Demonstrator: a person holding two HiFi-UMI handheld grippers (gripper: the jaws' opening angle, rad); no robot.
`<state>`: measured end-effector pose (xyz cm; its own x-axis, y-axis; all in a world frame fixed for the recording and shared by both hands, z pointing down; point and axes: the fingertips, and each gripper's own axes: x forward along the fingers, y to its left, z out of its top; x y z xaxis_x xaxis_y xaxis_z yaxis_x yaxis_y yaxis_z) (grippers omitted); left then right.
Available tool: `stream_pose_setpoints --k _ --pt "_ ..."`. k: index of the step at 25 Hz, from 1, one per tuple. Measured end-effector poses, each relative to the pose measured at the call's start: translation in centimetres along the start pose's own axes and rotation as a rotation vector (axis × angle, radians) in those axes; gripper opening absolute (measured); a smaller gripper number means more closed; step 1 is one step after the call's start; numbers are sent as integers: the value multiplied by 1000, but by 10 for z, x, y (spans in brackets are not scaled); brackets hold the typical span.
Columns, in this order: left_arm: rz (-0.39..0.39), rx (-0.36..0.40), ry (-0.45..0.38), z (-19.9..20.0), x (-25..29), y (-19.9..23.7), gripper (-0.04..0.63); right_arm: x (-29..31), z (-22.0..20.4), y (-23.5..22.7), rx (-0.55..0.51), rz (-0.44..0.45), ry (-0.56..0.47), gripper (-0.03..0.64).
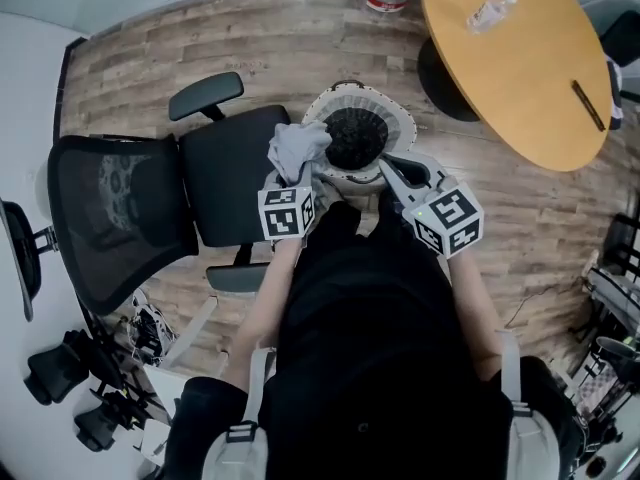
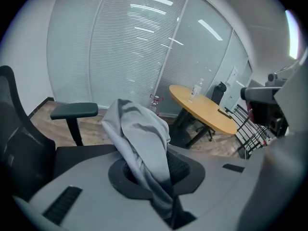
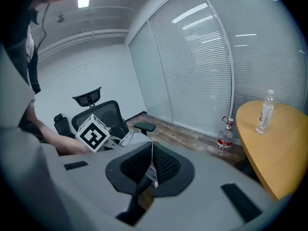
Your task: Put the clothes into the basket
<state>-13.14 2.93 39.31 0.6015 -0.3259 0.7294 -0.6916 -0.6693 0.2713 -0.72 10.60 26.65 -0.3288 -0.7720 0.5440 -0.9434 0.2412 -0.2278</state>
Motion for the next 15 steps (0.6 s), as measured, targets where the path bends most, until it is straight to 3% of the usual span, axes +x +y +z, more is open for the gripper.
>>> stream_pose_setpoints --k 6,15 --pt "-47 21 30 1 12 -41 64 -12 -11 -30 13 -2 27 17" --pt "-34 -40 43 9 65 -73 64 -5 -22 -121 -6 33 100 18"
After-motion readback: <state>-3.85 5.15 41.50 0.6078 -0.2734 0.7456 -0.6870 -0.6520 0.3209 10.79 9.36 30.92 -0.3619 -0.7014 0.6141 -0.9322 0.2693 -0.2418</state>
